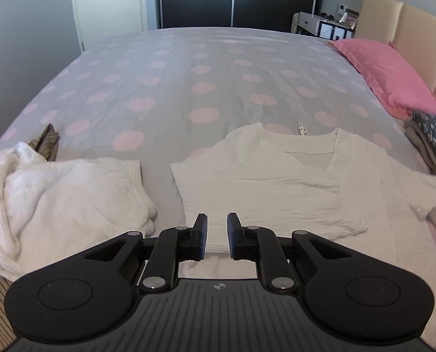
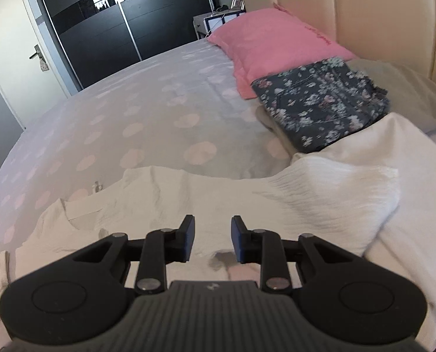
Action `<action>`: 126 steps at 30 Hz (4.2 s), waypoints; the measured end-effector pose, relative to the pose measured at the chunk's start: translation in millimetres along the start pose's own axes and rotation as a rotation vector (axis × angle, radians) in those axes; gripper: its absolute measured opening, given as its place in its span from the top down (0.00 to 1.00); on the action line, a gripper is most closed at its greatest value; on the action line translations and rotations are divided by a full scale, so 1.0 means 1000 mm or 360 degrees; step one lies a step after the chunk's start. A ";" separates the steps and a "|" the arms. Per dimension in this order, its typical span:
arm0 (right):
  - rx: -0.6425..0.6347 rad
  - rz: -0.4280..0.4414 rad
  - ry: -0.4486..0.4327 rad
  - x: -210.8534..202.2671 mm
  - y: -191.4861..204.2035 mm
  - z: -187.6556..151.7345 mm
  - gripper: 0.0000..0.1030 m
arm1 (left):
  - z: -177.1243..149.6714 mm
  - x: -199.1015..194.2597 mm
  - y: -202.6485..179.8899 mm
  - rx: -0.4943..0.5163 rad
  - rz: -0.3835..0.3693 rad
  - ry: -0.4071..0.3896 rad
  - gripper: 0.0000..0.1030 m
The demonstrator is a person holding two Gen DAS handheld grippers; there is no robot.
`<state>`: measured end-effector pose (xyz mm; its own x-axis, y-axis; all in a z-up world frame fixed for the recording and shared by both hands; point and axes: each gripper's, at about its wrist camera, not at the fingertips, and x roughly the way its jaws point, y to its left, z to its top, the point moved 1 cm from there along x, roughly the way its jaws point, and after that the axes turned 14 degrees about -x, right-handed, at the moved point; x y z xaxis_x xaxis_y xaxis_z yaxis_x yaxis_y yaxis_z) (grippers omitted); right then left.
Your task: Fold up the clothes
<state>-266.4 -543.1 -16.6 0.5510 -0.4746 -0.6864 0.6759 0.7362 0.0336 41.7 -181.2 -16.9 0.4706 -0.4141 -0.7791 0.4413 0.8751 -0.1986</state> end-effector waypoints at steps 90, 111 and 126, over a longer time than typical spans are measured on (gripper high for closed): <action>-0.0073 0.0641 0.0619 0.177 0.220 0.008 0.83 | 0.004 0.113 -0.085 0.0168 0.0055 0.0320 0.77; -0.0439 0.1004 0.0541 0.132 0.289 0.001 0.86 | 0.020 0.109 -0.041 -0.0027 0.0234 0.0315 0.77; -0.0171 0.0743 0.0457 0.111 0.184 0.023 0.71 | 0.014 0.111 -0.059 -0.0054 0.0072 0.0327 0.71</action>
<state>-69.4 -471.2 -69.8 0.6145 0.0533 -0.7871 0.3299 0.8890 0.3177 78.9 -282.7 -83.5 0.3222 -0.3174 -0.8919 0.3955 0.9011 -0.1778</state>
